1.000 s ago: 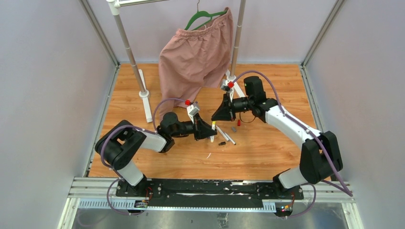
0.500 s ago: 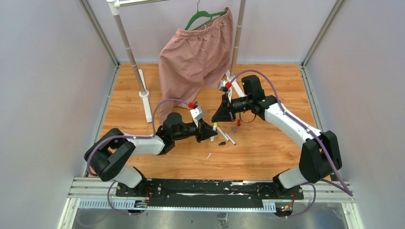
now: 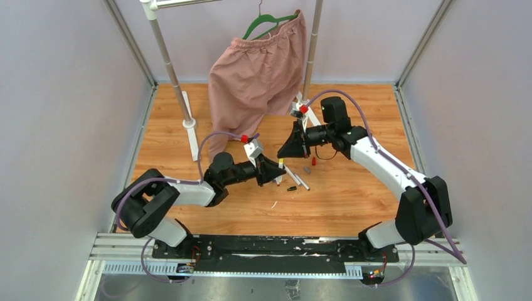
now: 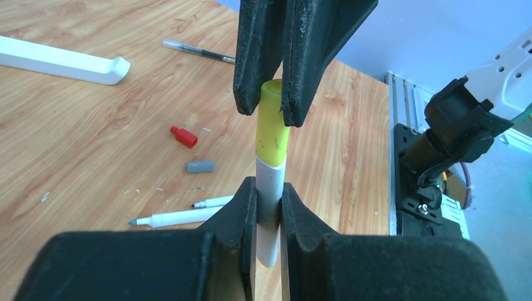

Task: Insert the pens into the pen caps
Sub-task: Press the pen cap onto the pen.

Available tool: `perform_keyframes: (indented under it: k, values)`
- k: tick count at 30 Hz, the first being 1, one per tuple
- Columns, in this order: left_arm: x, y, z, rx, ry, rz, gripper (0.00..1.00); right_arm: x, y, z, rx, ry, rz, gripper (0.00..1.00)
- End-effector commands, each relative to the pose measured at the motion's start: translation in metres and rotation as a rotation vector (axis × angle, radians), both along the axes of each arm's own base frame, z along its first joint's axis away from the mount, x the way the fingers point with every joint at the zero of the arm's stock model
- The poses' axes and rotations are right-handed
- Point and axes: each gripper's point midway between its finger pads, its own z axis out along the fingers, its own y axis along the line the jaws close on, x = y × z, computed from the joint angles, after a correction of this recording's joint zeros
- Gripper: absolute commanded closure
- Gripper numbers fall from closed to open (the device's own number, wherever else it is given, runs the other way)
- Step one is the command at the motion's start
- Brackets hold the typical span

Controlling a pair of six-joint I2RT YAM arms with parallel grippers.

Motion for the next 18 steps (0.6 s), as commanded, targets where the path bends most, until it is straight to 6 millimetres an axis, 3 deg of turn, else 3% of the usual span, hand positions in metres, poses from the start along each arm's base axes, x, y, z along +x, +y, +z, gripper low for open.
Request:
perform_keyframes:
  k: [1,7,12,18]
  values:
    - [0.030,0.018,0.087,-0.261,-0.184,0.148,1.00,-0.028,-0.007,-0.039,-0.084,0.241,0.024,1.00]
    - [0.041,0.027,0.110,-0.293,-0.215,0.134,1.00,-0.034,-0.003,-0.052,-0.113,0.293,0.042,1.00]
    - [0.045,0.023,0.110,-0.187,-0.304,0.124,1.00,-0.048,0.010,-0.066,-0.162,0.311,0.087,1.00]
    - [0.046,0.034,0.129,-0.188,-0.443,0.182,1.00,-0.049,0.012,-0.066,-0.162,0.327,0.092,1.00]
